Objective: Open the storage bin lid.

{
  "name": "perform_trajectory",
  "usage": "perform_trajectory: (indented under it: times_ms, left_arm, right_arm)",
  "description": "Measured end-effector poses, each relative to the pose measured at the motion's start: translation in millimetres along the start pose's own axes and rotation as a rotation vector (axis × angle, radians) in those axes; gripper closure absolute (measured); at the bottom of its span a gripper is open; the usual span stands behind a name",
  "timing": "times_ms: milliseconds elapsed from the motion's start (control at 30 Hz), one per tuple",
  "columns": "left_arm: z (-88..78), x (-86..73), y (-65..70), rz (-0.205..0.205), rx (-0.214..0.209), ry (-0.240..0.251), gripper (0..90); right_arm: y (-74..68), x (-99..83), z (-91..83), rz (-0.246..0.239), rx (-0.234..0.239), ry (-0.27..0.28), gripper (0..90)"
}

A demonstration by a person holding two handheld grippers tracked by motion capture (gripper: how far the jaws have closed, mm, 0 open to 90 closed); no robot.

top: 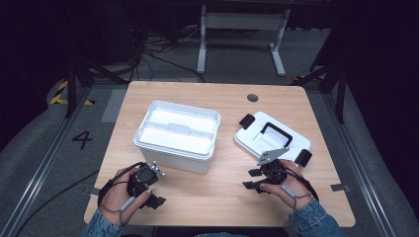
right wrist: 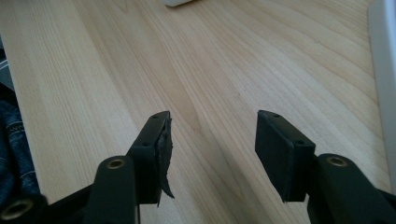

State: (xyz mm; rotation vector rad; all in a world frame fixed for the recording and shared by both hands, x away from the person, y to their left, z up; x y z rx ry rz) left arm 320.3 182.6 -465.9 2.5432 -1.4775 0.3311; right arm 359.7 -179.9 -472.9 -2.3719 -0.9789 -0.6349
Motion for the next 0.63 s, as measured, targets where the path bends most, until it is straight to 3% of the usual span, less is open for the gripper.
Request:
perform_trajectory:
  times_ms: [267,633]
  left_arm:
    - [0.0,-0.3,-1.0,0.001,-0.001,0.005,20.5]
    - [0.5,-0.8,-1.4,-0.001,0.001,0.010,20.5]
  right_arm:
    - [1.5,-6.7,11.5,-0.010,-0.041,0.071,48.1]
    - [-2.6,-12.2,23.7,-0.034,-0.039,0.065,48.0]
Point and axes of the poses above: each handheld gripper's, and its own axes: z roughly forward along the jaws, x roughly out of its top, y roughly to its right, the point moved 4 cm from there along z, roughly forward along the jaws, and after that the axes turned 11 degrees about z, right-handed, at the moved point
